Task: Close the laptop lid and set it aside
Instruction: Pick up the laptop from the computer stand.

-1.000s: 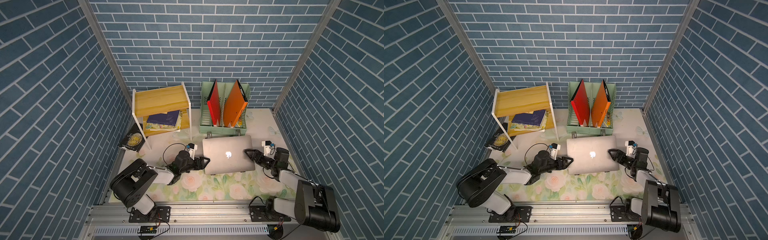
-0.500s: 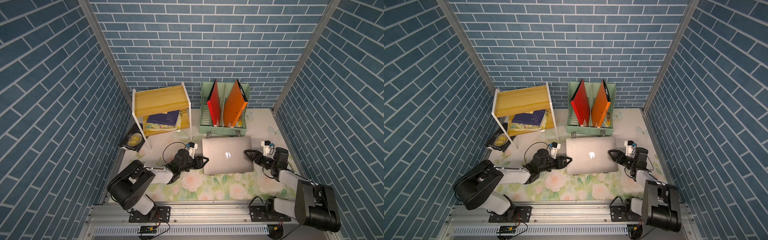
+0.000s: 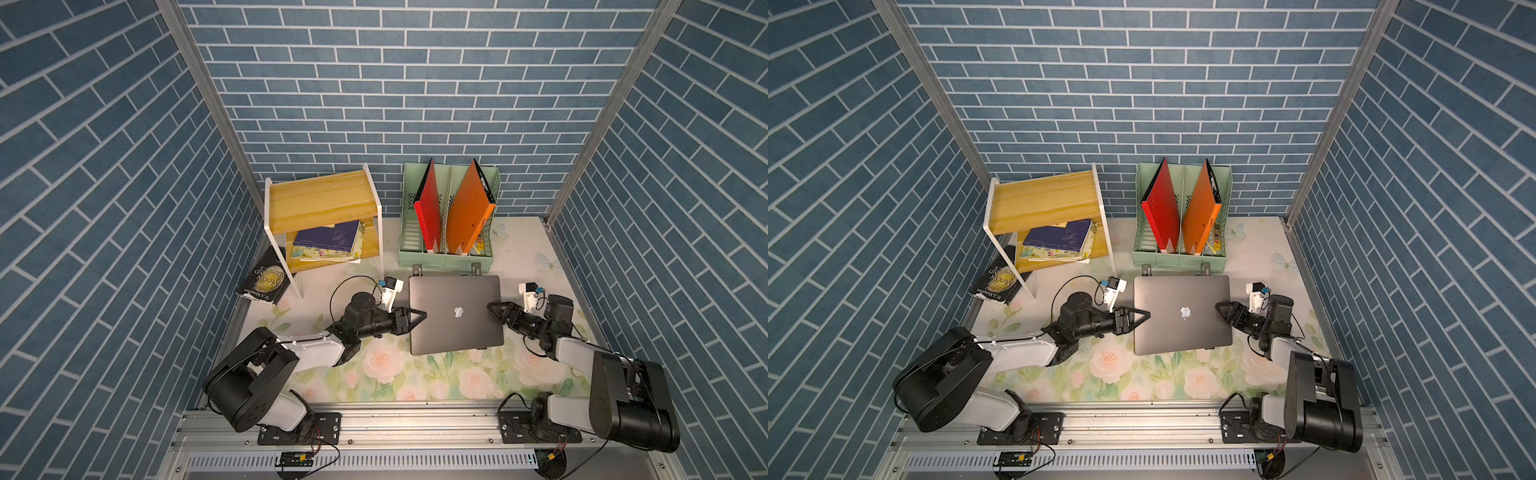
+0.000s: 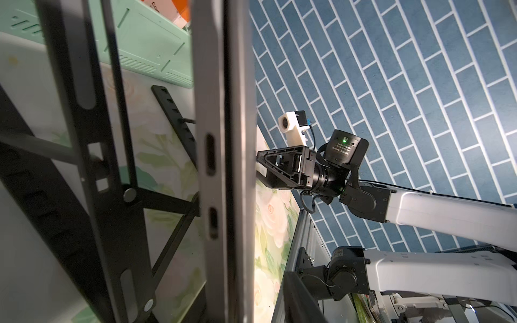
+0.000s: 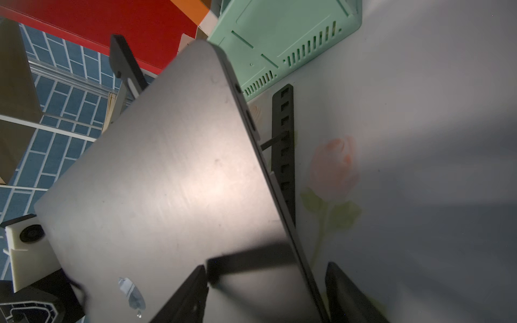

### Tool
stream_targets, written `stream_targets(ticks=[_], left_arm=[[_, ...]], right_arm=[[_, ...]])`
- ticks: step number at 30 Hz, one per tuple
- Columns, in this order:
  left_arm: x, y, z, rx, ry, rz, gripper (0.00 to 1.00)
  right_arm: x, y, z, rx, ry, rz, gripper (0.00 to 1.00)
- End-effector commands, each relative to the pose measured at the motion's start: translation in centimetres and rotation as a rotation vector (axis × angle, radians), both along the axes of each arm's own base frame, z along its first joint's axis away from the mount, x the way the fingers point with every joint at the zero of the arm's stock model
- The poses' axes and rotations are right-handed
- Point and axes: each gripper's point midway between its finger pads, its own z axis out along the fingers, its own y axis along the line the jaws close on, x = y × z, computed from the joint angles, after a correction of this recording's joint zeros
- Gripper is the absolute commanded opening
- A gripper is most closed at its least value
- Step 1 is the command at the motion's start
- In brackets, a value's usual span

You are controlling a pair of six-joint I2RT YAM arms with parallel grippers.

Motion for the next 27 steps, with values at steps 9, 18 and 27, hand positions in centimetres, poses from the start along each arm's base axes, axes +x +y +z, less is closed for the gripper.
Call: stream_targets(ticks=[9,18,27], left_arm=[[-0.5,-1.5,3.7,-0.057,-0.102,-0.09,0.01],[-0.6,0.0,7.9,-0.118,-0.155,-0.074,0.0],[-0.8,2.3,15.0,-0.363,-0.189,-0.051,0.0]], right_arm=[[0.2,1.1,2.0,0.034,-0.045,0.066,0.67],[2.5,-2.9,7.9,-0.223,-0.171,-0.13,0.83],[3.0,-6.3,17.9,-0.294,-0.411,-0.373,0.85]])
